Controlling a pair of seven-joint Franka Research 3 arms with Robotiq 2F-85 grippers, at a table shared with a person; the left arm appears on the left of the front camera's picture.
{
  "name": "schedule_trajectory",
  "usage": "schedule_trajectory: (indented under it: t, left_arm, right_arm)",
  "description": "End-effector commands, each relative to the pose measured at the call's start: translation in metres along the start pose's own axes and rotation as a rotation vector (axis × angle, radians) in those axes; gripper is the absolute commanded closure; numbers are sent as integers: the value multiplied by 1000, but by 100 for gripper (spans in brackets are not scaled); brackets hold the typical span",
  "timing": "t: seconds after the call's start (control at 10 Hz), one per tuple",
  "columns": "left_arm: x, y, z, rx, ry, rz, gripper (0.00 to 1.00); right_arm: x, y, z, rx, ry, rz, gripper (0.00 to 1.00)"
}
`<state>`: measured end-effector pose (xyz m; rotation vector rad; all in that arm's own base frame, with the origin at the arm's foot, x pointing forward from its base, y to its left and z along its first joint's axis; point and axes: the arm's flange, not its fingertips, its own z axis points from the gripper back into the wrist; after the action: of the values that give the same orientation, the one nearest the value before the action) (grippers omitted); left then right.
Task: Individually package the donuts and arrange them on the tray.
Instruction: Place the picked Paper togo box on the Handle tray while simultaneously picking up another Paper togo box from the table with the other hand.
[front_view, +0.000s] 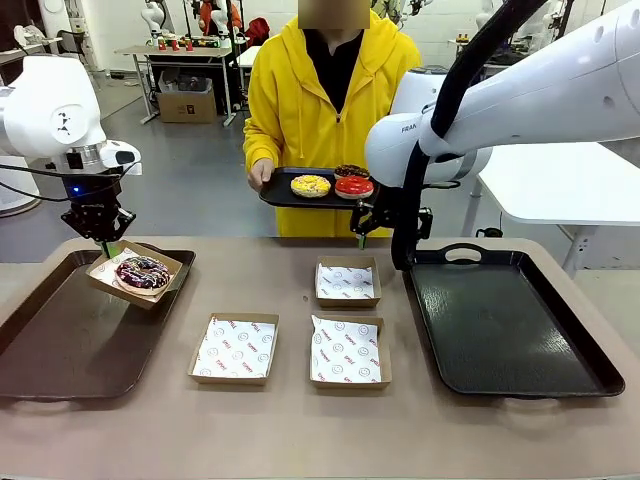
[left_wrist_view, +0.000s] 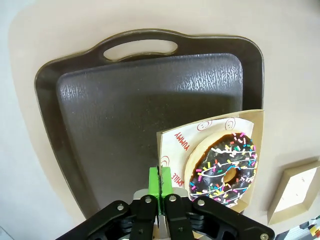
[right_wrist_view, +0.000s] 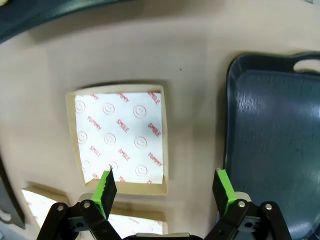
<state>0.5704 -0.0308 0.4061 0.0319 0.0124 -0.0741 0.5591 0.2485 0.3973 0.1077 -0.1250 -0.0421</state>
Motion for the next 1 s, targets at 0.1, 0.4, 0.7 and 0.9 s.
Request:
schedule_trajectory:
  t: [0.1, 0.4, 0.7, 0.9]
  left_arm:
    - [-1, 1, 2, 1, -1, 3, 99]
    - [-1, 1, 2, 1, -1, 3, 99]
    - [-1, 1, 2, 1, -1, 3, 99]
    - [-1, 1, 2, 1, -1, 3, 99]
  right_arm:
    - [-3, 0, 2, -13, 24, -3, 0]
    - [-1, -1, -1, -6, 12, 0, 0]
    - [25, 10, -41, 16, 45, -39, 0]
    - [38, 14, -64, 2, 66, -47, 0]
